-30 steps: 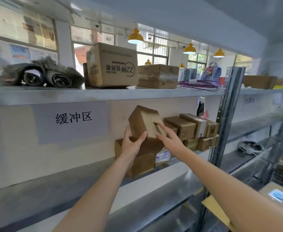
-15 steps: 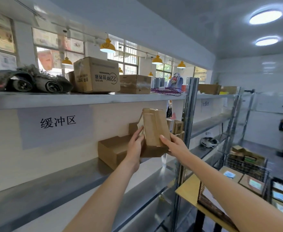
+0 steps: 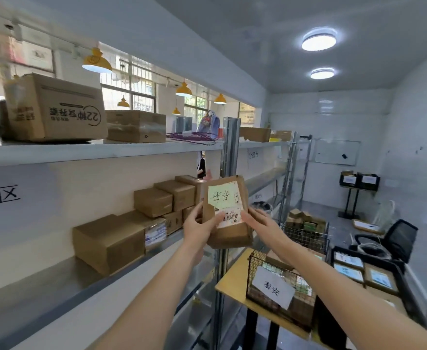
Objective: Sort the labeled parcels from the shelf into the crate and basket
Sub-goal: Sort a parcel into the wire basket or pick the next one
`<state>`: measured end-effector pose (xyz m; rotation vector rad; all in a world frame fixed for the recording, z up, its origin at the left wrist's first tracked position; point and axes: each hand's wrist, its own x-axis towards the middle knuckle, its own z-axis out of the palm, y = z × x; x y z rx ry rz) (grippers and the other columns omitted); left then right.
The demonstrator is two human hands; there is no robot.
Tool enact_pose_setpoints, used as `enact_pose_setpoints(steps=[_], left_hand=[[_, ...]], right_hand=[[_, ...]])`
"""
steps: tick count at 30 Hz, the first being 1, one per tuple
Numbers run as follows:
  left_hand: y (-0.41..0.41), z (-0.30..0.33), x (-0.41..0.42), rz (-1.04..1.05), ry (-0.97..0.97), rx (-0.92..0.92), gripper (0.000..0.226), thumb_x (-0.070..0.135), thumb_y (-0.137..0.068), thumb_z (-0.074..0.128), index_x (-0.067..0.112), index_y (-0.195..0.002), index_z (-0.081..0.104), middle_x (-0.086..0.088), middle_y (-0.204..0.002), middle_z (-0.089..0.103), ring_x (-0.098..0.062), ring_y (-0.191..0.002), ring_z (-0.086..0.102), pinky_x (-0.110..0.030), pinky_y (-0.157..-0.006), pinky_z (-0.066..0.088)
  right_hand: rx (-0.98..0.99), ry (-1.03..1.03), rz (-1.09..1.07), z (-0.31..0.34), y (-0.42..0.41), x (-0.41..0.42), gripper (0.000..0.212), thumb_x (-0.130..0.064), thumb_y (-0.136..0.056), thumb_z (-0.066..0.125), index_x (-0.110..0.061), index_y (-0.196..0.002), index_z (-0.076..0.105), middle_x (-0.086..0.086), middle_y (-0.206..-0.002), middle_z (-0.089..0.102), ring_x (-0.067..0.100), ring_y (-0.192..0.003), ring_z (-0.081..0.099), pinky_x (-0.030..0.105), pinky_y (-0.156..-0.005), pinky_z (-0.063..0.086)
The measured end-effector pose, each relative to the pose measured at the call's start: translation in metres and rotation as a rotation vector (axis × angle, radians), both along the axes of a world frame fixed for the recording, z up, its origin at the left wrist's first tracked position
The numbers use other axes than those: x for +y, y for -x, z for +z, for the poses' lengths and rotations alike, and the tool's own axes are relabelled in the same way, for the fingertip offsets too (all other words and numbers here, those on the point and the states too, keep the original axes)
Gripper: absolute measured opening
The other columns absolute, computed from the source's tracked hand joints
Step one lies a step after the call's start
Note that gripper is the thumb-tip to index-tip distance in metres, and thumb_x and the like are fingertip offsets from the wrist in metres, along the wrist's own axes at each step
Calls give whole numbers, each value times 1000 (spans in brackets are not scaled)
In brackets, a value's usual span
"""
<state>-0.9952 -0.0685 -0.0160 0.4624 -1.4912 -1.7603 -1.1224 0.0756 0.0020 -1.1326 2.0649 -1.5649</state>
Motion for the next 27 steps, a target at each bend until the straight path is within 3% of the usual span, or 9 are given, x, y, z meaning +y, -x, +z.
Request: enact_pose_setpoints(steps=[2, 4, 7, 12, 15, 19, 21, 24, 27], left_hand=[[24, -1, 8, -34, -23, 23, 62, 25, -78, 86, 37, -132, 59, 3, -124, 67, -19, -113, 64, -46, -100, 53], [53, -2, 13, -90, -48, 18, 48, 21, -83, 82, 42, -122, 64, -1, -124, 68, -20, -111, 66, -47, -100, 54], [96, -2, 23, -183, -30, -14, 47, 17, -89, 75, 39, -129, 62, -1, -123, 69, -20, -109, 67, -43, -91, 56], [174, 0, 39, -330, 52, -73, 52, 19, -92, 72, 48, -132, 55, -2, -127, 66, -26, -116, 63, -42, -88, 56], [227, -1, 48, -347, 94, -134, 55, 30, -89, 76, 55, -133, 53, -1, -130, 65, -29, -116, 63, -53, -98, 54], [297, -6, 66, -359, 116, -185, 64, 44, -87, 75, 53, -142, 44, 2, -126, 60, -25, -108, 66, -48, -92, 58], [332, -11, 74, -371, 108, -196, 63, 43, -89, 72, 50, -143, 42, 1, -128, 59, -22, -107, 65, -45, -90, 58], [379, -18, 85, -360, 114, -200, 58, 44, -92, 68, 47, -144, 42, -1, -128, 57, -20, -105, 62, -43, -88, 57], [423, -28, 88, -343, 108, -219, 53, 42, -95, 66, 47, -142, 44, 1, -122, 57, -18, -102, 62, -46, -94, 55]], right_hand=[[-26, -12, -16, -5, 22, 13, 62, -47, -97, 60, -35, -152, 35, -8, -139, 52, 5, -113, 56, 14, -86, 50], [-67, 0, -80, -11, 48, 24, 65, -40, -98, 62, -32, -156, 34, -7, -132, 63, 10, -111, 64, 29, -94, 56], [-92, 29, -146, -17, 86, 39, 49, -34, -101, 58, -31, -149, 44, -8, -123, 67, 14, -112, 64, 43, -99, 55], [-187, 75, -201, -20, 149, 62, 32, -31, -103, 56, -28, -135, 55, -6, -116, 69, 11, -105, 65, 25, -72, 57], [-199, 91, -246, -22, 199, 76, 37, -29, -103, 56, -24, -140, 53, -6, -113, 69, 10, -100, 66, 21, -65, 57], [-172, 94, -297, -20, 266, 97, 53, -31, -102, 57, -29, -151, 38, -5, -115, 64, 10, -100, 64, 17, -59, 54], [-149, 49, -307, -22, 300, 106, 59, -37, -101, 58, -29, -154, 34, -2, -124, 62, 12, -105, 63, 23, -69, 58], [-109, 14, -346, -32, 346, 115, 67, -48, -97, 60, -30, -156, 33, 2, -140, 58, 19, -117, 61, 44, -97, 56], [-95, -22, -384, -47, 388, 122, 71, -54, -95, 59, -30, -156, 32, 1, -145, 55, 20, -124, 58, 49, -105, 51]])
